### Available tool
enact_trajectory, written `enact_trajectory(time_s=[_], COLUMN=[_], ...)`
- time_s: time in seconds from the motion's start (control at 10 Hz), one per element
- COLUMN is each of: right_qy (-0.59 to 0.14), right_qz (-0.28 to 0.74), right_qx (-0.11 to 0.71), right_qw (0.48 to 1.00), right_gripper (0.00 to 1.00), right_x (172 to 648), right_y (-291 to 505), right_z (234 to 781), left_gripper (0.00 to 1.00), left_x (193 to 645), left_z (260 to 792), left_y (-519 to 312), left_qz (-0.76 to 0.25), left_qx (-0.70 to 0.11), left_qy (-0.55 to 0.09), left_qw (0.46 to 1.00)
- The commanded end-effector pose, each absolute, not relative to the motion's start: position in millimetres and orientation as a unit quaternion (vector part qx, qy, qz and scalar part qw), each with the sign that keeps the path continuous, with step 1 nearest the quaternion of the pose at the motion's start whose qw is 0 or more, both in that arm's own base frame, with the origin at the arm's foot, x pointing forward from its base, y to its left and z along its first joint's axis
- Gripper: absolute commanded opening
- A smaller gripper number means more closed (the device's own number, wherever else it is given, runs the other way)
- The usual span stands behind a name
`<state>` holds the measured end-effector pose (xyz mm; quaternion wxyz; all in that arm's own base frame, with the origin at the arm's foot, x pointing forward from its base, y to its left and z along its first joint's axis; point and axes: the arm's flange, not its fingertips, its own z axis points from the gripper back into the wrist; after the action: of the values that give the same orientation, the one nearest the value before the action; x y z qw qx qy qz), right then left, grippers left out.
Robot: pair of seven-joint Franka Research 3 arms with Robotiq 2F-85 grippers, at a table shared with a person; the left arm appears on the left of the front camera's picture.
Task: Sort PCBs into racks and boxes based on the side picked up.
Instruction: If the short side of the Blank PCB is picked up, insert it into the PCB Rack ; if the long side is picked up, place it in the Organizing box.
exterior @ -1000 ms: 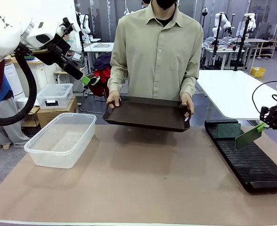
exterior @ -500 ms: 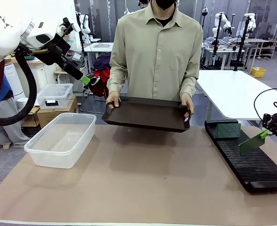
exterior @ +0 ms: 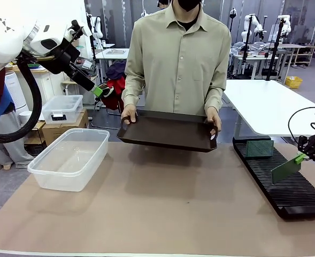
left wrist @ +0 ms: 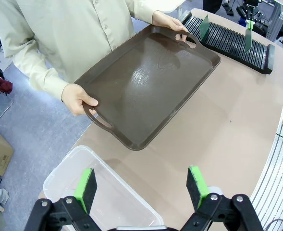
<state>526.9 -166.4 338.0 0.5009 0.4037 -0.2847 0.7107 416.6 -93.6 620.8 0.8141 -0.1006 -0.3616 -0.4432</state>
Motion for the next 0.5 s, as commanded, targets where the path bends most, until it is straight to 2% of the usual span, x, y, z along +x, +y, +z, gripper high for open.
enact_trajectory(time_s=[0.0, 0.4], right_qy=[-0.308, -0.327], right_qz=[0.699, 0.693], right_qx=[0.388, 0.368], right_qw=[0.517, 0.526], right_gripper=[0.02, 0.02], right_x=[524.4, 525.9], right_y=[-160.5, -161.8], right_z=[330.5, 326.1], left_gripper=[1.00, 1.00], left_x=[416.3, 416.3], left_z=[619.1, 619.1], left_y=[-92.1, -92.1], left_qz=[-0.441, -0.441], left_qx=[-0.102, -0.102], left_qy=[-0.360, -0.360], left_qw=[0.816, 0.816])
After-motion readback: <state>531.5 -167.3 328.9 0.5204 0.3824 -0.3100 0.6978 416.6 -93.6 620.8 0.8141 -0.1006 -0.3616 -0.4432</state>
